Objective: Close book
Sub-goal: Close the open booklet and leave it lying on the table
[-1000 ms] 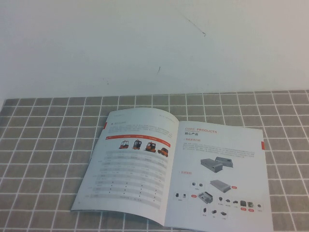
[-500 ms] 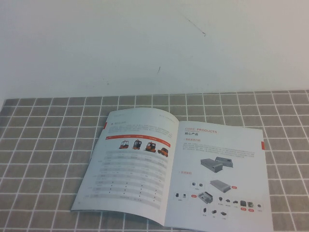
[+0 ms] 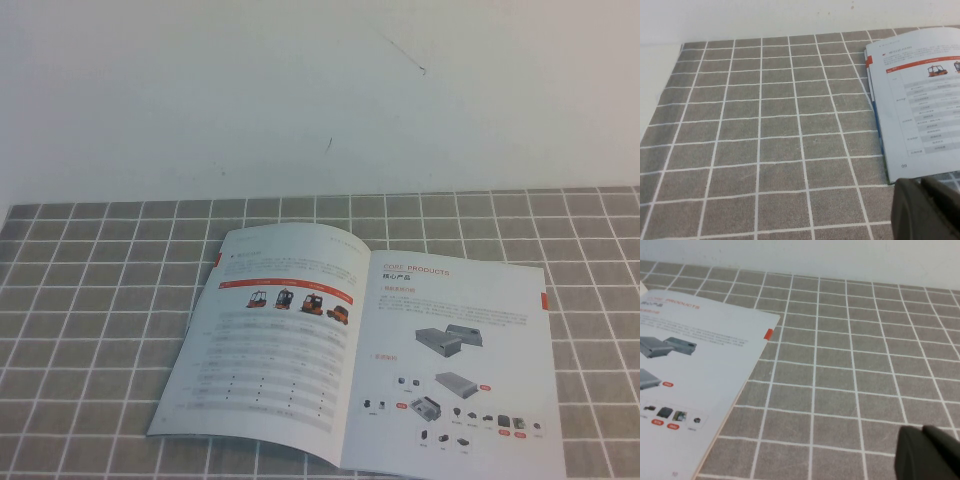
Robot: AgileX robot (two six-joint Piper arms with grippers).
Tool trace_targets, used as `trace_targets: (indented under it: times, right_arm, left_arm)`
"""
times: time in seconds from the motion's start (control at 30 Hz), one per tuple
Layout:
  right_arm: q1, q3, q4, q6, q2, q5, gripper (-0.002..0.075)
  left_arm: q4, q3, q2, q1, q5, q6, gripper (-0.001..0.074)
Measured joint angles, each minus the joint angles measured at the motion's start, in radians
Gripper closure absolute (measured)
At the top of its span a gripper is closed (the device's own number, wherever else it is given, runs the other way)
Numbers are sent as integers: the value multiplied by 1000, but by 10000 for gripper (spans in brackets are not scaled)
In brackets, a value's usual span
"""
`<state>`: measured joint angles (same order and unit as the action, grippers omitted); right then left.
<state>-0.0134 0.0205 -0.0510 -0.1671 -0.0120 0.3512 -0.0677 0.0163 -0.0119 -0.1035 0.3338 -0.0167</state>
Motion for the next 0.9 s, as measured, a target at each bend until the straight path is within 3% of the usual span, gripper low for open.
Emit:
trace_targets:
  times: [0.23, 0.43, 0.6, 0.9]
  right_arm:
    - [0, 0, 0, -2, 0, 0, 728]
    - [0, 8, 27, -11, 0, -82, 728]
    - [0, 8, 35, -77, 0, -304, 728]
    - [0, 8, 35, -102, 0, -872, 728]
  left_arm:
    - [-15, 0, 0, 0, -22, 6, 737]
    - [-25, 6, 0, 0, -185, 11, 737]
    - [-27, 6, 0, 0, -444, 22, 737]
    - [-31, 6, -2, 0, -811, 22, 737]
